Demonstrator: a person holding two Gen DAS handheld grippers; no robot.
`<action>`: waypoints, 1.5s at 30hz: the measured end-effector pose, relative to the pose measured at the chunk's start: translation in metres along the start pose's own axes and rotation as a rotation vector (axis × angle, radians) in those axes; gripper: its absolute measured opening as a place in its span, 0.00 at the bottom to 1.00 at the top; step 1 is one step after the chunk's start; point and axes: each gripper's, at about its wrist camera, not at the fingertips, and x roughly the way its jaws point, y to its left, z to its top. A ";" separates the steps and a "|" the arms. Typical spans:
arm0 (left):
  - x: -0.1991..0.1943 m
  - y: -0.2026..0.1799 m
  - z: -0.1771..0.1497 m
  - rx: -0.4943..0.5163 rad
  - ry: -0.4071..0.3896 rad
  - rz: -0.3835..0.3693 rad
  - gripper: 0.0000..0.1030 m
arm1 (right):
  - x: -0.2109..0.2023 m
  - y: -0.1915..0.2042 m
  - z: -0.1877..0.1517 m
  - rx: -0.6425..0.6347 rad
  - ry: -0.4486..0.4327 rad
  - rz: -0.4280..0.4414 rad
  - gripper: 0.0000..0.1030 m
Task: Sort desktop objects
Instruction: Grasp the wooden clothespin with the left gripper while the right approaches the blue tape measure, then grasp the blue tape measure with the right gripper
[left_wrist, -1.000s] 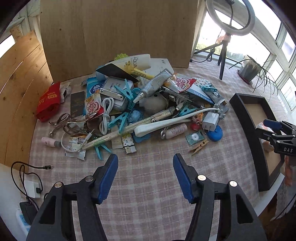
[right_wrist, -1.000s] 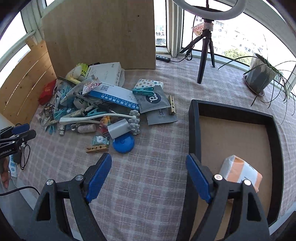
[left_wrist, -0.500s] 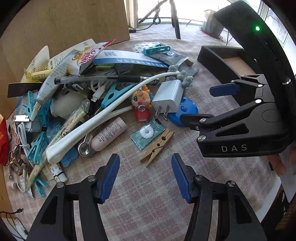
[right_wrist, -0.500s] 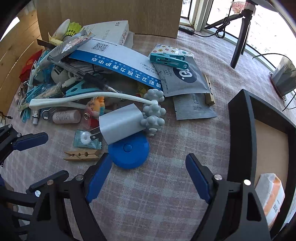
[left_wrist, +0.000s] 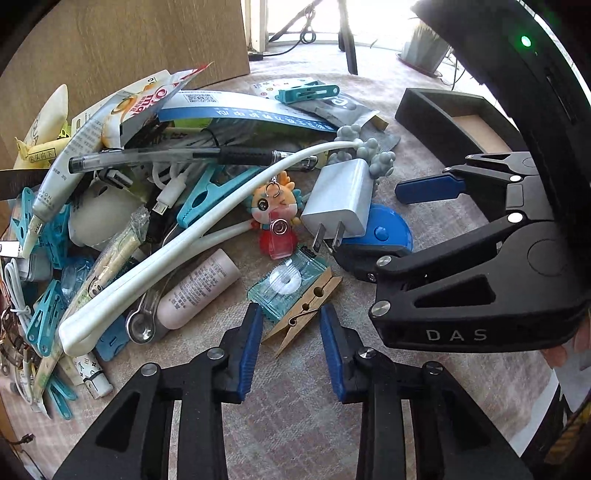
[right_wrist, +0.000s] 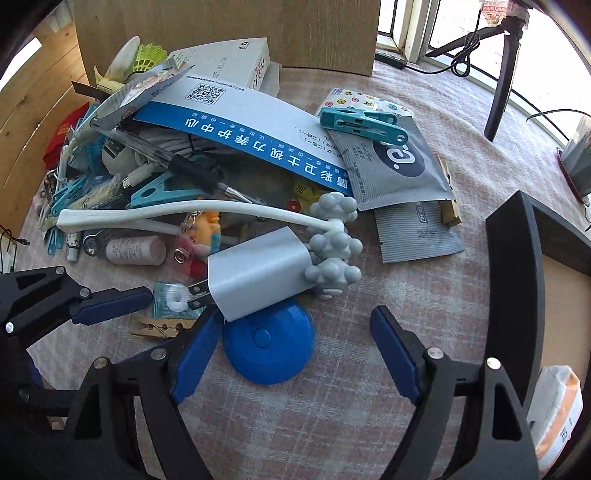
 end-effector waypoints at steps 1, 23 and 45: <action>-0.001 0.000 -0.001 0.003 -0.001 -0.004 0.28 | 0.000 0.002 -0.002 -0.021 -0.006 -0.026 0.69; -0.013 0.019 -0.006 -0.040 -0.004 -0.059 0.28 | -0.021 -0.014 -0.017 0.013 -0.016 -0.066 0.66; -0.024 0.046 -0.032 -0.114 -0.018 -0.084 0.11 | -0.037 0.007 -0.061 0.055 -0.035 -0.076 0.47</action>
